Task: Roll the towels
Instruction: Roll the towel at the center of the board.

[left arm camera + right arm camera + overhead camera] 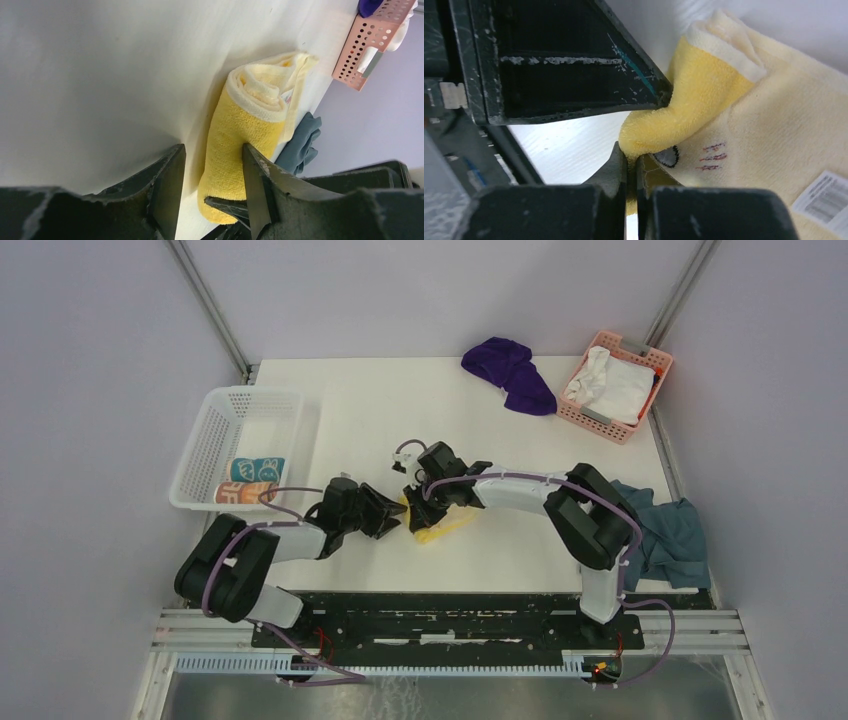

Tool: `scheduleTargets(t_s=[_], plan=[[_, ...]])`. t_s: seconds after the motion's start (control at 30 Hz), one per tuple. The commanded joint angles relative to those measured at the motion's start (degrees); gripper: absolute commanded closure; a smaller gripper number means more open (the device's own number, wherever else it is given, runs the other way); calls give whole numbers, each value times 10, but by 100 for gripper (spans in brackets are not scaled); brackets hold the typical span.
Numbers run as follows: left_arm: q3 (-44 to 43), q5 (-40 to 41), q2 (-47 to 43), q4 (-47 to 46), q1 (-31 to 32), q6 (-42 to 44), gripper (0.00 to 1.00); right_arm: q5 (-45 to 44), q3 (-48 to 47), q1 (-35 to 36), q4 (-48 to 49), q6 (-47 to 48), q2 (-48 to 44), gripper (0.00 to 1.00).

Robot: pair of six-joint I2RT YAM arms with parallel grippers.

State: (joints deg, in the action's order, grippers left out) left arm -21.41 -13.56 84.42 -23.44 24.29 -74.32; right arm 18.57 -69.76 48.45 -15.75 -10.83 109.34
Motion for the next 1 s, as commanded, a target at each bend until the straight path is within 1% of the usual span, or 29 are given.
scheduleTargets(t_s=[0.0, 0.13, 0.23, 0.33, 0.53, 0.77, 0.9, 0.97], plan=[[31, 2, -46, 44, 4, 10, 45, 202, 39, -47, 136, -80, 2, 98], [49, -18, -73, 17, 3, 8, 43, 312, 70, -85, 211, -143, 36, 99], [61, -23, -80, -13, 1, 1, 42, 347, 100, -106, 270, -196, 57, 99], [58, -34, -72, -38, 1, 1, 40, 344, 140, -128, 308, -237, 64, 99], [30, -59, -12, -76, 0, 14, 40, 331, 193, -154, 323, -262, 76, 97], [-3, -100, 79, -143, 4, 13, 39, 329, 210, -171, 331, -282, 115, 96], [-17, -100, 128, -149, 8, 23, 40, 322, 210, -176, 316, -273, 117, 95], [-19, -96, 150, -159, 9, 24, 43, 317, 209, -176, 300, -261, 113, 95]])
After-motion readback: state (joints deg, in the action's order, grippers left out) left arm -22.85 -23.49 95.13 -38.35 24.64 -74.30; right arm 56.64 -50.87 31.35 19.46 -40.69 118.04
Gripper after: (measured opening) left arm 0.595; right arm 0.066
